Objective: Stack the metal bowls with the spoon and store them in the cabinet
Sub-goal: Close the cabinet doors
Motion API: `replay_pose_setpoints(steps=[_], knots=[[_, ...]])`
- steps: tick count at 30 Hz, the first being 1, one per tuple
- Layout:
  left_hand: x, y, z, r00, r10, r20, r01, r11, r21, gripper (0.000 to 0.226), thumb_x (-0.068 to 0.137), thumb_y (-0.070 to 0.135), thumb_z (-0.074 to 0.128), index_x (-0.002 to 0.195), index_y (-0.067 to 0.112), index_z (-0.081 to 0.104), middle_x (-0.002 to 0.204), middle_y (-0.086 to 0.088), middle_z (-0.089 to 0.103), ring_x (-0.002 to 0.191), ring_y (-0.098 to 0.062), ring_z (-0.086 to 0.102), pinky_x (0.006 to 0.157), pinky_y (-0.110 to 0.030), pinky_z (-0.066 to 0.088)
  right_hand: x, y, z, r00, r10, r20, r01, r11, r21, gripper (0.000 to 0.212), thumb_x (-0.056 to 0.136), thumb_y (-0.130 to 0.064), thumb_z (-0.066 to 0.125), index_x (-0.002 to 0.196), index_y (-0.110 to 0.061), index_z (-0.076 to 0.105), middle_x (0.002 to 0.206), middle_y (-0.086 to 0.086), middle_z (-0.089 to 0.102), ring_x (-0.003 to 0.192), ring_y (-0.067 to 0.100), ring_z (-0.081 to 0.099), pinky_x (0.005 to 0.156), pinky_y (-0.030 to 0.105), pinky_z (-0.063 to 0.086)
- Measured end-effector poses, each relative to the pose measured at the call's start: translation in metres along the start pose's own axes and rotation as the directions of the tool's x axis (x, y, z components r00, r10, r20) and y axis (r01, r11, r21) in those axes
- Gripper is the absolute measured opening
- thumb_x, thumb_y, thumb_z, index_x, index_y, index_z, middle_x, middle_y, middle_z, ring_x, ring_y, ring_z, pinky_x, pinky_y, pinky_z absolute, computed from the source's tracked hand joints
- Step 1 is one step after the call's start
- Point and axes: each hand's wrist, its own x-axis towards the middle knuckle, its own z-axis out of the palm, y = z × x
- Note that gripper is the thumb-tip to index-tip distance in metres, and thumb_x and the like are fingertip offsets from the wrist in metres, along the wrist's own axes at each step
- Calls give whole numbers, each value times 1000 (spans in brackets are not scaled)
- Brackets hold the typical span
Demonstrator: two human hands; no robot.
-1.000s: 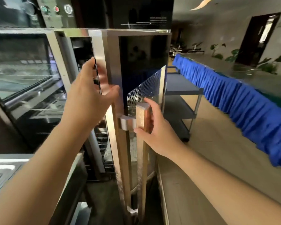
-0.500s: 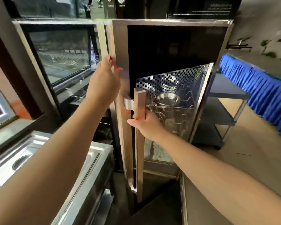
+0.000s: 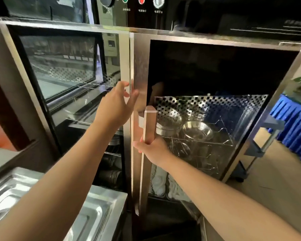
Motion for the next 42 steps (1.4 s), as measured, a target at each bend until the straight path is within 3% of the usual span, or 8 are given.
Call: replay_pose_setpoints(steps=[3, 5, 10, 15, 21, 29, 35, 42], knots=[[22, -44, 24, 996, -31, 81, 33, 999, -13, 64, 97, 65, 36, 136, 16, 44, 119, -5, 67, 100, -26, 67, 81, -39, 53, 40, -1, 8, 997, 57, -50, -55, 998, 28, 33, 83, -39, 77, 61, -18, 64, 55, -14, 63, 50, -7, 57, 57, 18, 43], [32, -73, 43, 992, -40, 121, 41, 999, -5, 61, 98, 63, 35, 135, 16, 44, 123, -9, 64, 104, -28, 66, 79, -38, 51, 63, -1, 13, 996, 61, -72, -57, 996, 62, 20, 83, -35, 79, 71, -21, 71, 62, -17, 69, 62, -7, 65, 62, 18, 47], [48, -127, 90, 988, -51, 148, 38, 995, 94, 68, 96, 50, 50, 151, 18, 28, 152, -14, 40, 136, -36, 43, 103, -54, 47, 102, -1, 19, 991, 64, -116, -55, 995, 81, 46, 77, -37, 78, 105, 0, 71, 102, 21, 72, 93, 31, 71, 86, 44, 59], [60, -151, 131, 978, -68, 199, 25, 977, 212, 88, 90, 55, 53, 157, 33, -1, 167, -10, 6, 153, -37, 8, 112, -61, 30, 134, 6, 22, 984, 71, -164, -57, 994, 91, 20, 76, -37, 81, 90, -31, 67, 82, -13, 72, 73, 1, 69, 60, 15, 49], [60, -154, 160, 989, -60, 138, 19, 961, 277, 89, 92, 64, 39, 157, 32, -13, 168, -8, -9, 150, -33, -11, 113, -53, 10, 157, 20, 22, 987, -25, -160, 29, 999, 25, 28, 78, -33, 82, 88, -42, 58, 76, -18, 68, 71, -5, 67, 59, 11, 48], [57, -152, 174, 994, -66, 85, 44, 971, 237, 73, 100, 49, 30, 159, 23, -4, 167, -17, -6, 152, -41, -10, 118, -63, 18, 183, 30, 22, 975, -120, -187, 119, 993, -16, 27, 86, -38, 74, 105, -19, 68, 72, -11, 67, 78, 13, 73, 78, 30, 59], [59, -153, 183, 999, -32, 20, 25, 952, 306, 86, 96, 59, 41, 160, 19, 0, 167, -19, -3, 152, -44, -3, 116, -54, 11, 195, 36, 25, 947, -210, -244, 197, 977, -78, 20, 83, -36, 69, 97, -42, 55, 76, -11, 71, 75, 6, 71, 69, 26, 61], [59, -152, 195, 998, -48, -35, 57, 944, 326, 85, 98, 58, 38, 160, 14, 0, 166, -24, -1, 151, -46, -2, 118, -60, 20, 209, 42, 24, 886, -343, -312, 297, 936, -188, 36, 79, -38, 64, 110, -19, 66, 80, -6, 74, 75, 15, 73, 66, 30, 62]])
